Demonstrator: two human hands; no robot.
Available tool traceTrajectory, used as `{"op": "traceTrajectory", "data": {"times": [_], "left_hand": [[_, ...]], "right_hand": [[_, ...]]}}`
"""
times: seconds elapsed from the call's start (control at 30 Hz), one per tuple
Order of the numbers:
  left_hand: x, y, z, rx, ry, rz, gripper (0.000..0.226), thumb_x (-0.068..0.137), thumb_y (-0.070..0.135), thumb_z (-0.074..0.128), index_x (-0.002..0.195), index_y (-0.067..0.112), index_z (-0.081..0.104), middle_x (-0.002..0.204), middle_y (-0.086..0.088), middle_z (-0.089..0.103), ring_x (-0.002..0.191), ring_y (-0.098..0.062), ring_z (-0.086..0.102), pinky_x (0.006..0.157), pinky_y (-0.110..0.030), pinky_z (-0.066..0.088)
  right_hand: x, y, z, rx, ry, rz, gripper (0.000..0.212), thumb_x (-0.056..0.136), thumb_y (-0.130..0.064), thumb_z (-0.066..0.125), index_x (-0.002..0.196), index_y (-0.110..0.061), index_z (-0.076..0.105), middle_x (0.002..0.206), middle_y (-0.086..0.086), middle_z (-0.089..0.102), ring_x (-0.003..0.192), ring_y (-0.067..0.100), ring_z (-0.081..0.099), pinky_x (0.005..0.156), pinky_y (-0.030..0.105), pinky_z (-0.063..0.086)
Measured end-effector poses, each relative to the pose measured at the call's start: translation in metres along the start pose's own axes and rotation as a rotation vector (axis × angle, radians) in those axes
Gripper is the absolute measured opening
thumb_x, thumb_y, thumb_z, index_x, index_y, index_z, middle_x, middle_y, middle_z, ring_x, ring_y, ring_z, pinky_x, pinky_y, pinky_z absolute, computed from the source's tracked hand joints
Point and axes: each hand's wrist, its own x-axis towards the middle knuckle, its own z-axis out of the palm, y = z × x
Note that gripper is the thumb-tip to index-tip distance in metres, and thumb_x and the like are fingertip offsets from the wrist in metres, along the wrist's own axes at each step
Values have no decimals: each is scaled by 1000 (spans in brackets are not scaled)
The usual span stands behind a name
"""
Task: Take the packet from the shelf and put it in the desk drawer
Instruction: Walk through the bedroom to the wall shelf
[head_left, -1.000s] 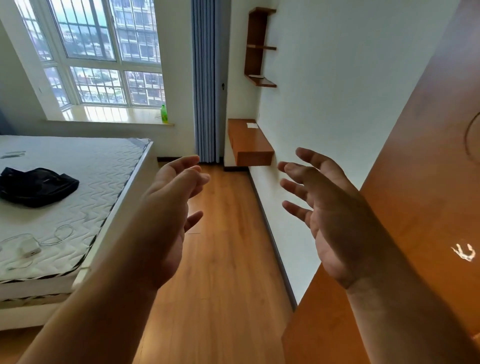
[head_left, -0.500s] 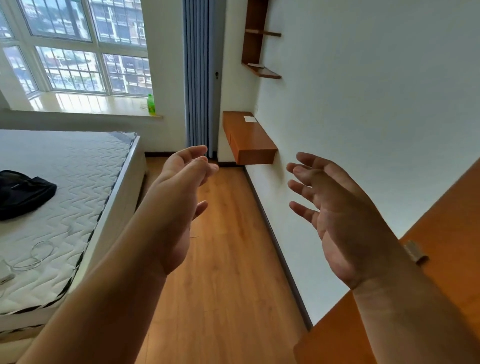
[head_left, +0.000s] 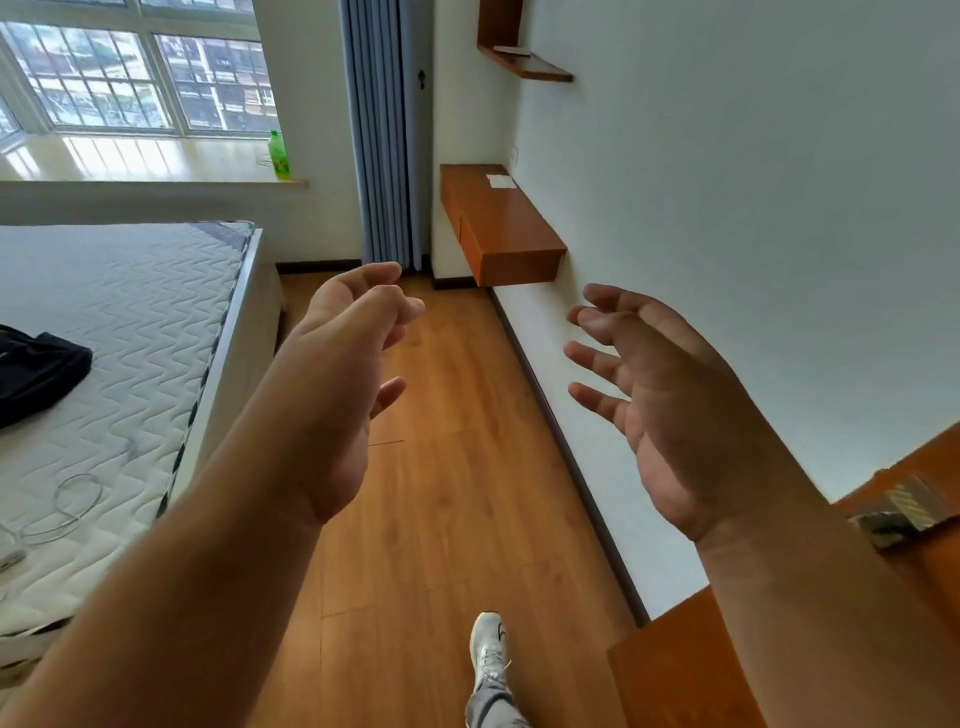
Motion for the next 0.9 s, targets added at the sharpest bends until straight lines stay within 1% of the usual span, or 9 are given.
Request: {"op": "traceTrajectory", "data": {"times": [0.13,0.27,0.33,0.4,0.5,0.63,0.7,0.77,0.9], "left_hand": [[33,-4,3,35,11,20,38,99,19,55,133,34,60,125,10,64,122,-10,58,101,-43,49],[76,-7,13,68,28,27,38,100,18,55,134,36,59,134,9,61,127,-9,55,101,-42,48],[100,-7,20,72,39,23,38,99,17,55,132,37,60,135,10,61,126,-6,54,104,-44,48],[125,-8,28,73,61,23,38,99,16,55,131,37,62,132,11,62,125,-6,55,103,-43,48],[162,-9,43,73,93,7,37,99,17,55,130,36,62,127,12,63,125,-9,57,99,-41,48],[206,-13,62,82,97,-9,35,100,19,55,130,36,62,127,11,62,124,-10,57,99,-41,48],[225,-19,67,80,103,-20,35,100,19,55,130,36,61,129,10,62,125,-10,57,99,-41,49],[241,-25,69,73,120,-39,35,99,19,57,128,37,62,128,11,63,126,-10,57,99,-41,49],[267,-30,64,63,131,-68,34,100,18,57,127,38,62,128,9,66,126,-11,59,100,-43,51]], "right_hand": [[39,5,9,16,-20,2,24,100,-39,57,123,-40,61,121,-19,67,122,13,64,103,41,53],[89,9,15,42,-41,-1,27,100,-37,58,127,-37,60,120,-20,68,119,12,65,101,39,54],[116,11,15,52,-46,2,32,95,-42,61,126,-37,61,121,-19,69,119,11,66,99,37,55],[144,15,16,62,-41,7,38,89,-46,60,126,-37,61,121,-19,69,118,11,67,97,35,56],[185,22,18,77,-51,39,30,97,-40,61,126,-35,62,119,-17,70,117,12,66,98,37,56],[237,27,21,90,-54,62,44,84,-46,60,126,-35,62,119,-16,71,117,13,67,96,36,57],[258,29,23,93,-59,61,39,89,-43,63,128,-34,60,120,-15,70,116,13,67,96,35,57],[276,30,25,86,-70,56,31,98,-36,61,129,-34,58,120,-16,68,117,12,66,97,34,55],[304,32,34,46,-103,78,33,101,-35,57,135,-35,56,124,-17,65,118,10,63,101,33,53]]}}
